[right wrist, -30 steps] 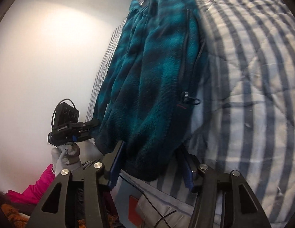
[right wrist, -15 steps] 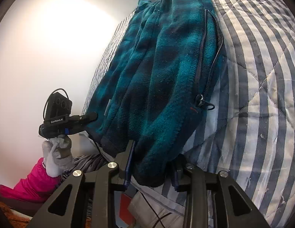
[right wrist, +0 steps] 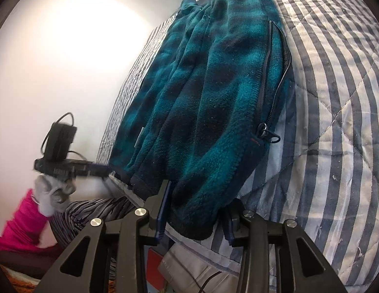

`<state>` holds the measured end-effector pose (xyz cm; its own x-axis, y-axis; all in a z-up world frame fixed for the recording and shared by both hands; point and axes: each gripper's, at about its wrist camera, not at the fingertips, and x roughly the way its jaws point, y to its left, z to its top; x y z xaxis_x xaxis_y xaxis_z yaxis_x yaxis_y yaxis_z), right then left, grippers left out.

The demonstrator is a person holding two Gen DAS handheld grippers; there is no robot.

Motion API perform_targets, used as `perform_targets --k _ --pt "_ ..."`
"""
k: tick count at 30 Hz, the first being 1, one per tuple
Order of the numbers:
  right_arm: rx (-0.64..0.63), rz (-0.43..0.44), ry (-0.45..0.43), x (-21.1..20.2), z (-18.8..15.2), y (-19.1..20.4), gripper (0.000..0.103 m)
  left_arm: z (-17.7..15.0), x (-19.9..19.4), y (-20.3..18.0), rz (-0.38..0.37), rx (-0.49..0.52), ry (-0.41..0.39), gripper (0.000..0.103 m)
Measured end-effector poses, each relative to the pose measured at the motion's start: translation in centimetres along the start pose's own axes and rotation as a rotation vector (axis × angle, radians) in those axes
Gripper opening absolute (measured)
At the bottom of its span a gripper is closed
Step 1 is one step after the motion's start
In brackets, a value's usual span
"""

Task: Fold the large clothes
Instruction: 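Grasp the shirt hem with both tools and lift it toward the collar, then carry the held hem over the shirt toward the collar with both tools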

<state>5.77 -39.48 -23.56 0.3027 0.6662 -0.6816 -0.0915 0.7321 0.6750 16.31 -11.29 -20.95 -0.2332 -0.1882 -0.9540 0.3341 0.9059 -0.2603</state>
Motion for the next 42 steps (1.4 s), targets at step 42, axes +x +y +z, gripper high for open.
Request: perform_targets --k 42 --pt "-0.022 -0.037 0.025 0.9 1.2 0.9 0.023 4.2 1.7 0.1 -0.487 -0.230 -0.337 0.016"
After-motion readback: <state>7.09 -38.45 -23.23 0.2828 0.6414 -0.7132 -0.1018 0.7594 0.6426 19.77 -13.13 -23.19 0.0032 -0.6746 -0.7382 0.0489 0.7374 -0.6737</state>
